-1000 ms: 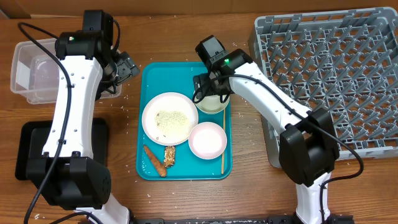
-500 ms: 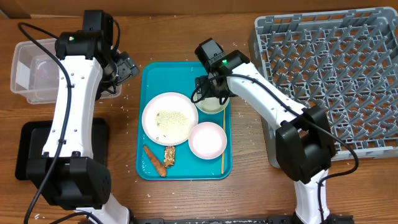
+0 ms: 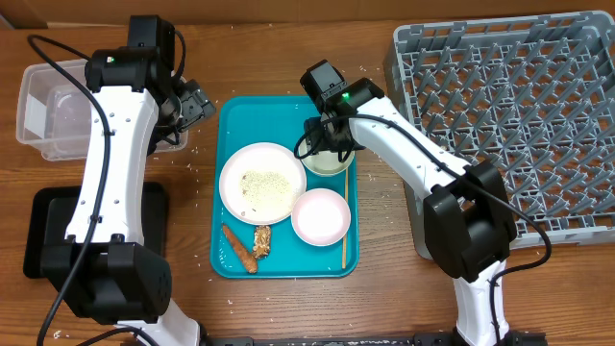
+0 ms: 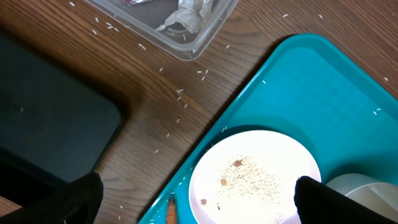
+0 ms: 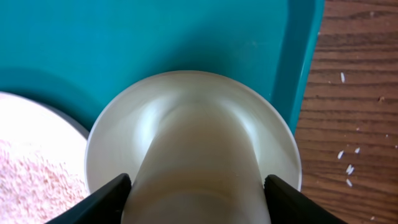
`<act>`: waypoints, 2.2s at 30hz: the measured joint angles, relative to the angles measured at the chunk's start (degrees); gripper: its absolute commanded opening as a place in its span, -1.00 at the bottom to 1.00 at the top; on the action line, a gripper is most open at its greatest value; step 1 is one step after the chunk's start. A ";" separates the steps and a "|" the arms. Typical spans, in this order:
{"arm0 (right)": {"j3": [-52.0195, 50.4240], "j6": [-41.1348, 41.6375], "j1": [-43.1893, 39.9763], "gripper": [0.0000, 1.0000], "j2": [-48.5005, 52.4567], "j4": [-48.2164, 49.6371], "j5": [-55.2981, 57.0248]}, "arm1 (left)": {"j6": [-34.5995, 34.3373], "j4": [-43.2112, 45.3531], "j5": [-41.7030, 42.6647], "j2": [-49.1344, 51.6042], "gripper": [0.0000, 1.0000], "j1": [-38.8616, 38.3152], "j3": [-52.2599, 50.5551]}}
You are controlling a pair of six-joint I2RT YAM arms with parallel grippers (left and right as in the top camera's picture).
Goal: Sort waste into correct bins and load items into the dishwasher
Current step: 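Grasp the white cup with the right gripper and lift it, then carry the cup right and lower it onto the grey dish rack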
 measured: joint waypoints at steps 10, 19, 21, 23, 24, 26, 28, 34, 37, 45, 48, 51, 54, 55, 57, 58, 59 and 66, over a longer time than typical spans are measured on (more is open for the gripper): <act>3.02 -0.07 0.00 -0.10 0.15 -5.25 0.17 | 0.00 -0.02 0.00 0.00 1.00 0.00 0.00; 26.25 -0.07 -1.55 -0.10 1.20 -16.79 0.70 | 0.00 -0.02 0.00 0.00 1.00 0.00 0.00; 32.04 -0.07 -3.15 -0.10 1.20 -18.88 2.16 | 0.00 -0.02 -0.02 0.00 1.00 0.00 0.00; 37.33 -0.09 -6.01 -0.10 1.20 -21.31 3.89 | 0.00 0.00 -0.11 0.00 1.00 0.00 0.00; 39.67 -0.04 -8.00 -0.10 1.20 -22.56 4.59 | 0.00 -0.02 -0.17 0.00 1.00 0.00 0.00; 42.80 -0.04 -12.81 -0.10 1.18 -24.17 5.73 | 0.00 0.00 -0.17 0.00 1.00 0.00 0.00; 44.39 0.33 -18.69 -0.10 1.18 -26.10 6.40 | 0.00 0.00 -0.20 0.00 1.00 0.00 0.00; 44.35 3.26 -37.59 -0.02 1.33 -29.22 7.26 | 0.00 -0.02 -0.20 0.00 1.00 0.00 0.00; 42.69 3.93 -44.24 -0.01 1.33 -28.17 5.55 | 0.00 -0.02 -0.20 0.00 1.00 0.00 0.00; 32.52 4.39 -52.26 0.40 1.33 -26.29 -1.01 | 0.00 0.00 -0.20 0.00 1.00 0.00 0.00; 29.55 4.57 -52.22 0.52 1.36 -26.25 -2.47 | 0.00 -0.02 -0.20 0.00 1.00 0.00 0.00; 28.50 4.68 -51.54 0.57 1.38 -26.36 -3.32 | -0.02 0.00 -0.20 0.00 1.00 0.00 0.00; 28.50 4.70 -50.60 0.59 1.38 -26.82 -3.82 | 0.00 0.00 -0.20 0.00 1.00 0.00 0.00; 28.50 4.70 -50.34 0.59 1.38 -27.12 -3.96 | 0.00 -0.02 -0.20 0.00 1.00 0.00 0.00; 28.50 4.68 -49.83 0.59 1.38 -27.78 -4.20 | 0.00 -0.02 -0.20 0.00 1.00 0.00 0.00; 28.50 4.70 -49.48 0.59 1.38 -28.04 -4.31 | 0.00 0.00 -0.20 0.00 1.00 0.00 0.00; 28.50 4.70 -49.44 0.59 1.38 -28.30 -4.33 | 0.00 0.00 -0.20 0.00 1.00 0.00 0.00; 28.50 4.63 -48.41 0.61 1.38 -30.05 -5.79 | 0.00 0.00 -0.20 0.00 1.00 0.00 0.00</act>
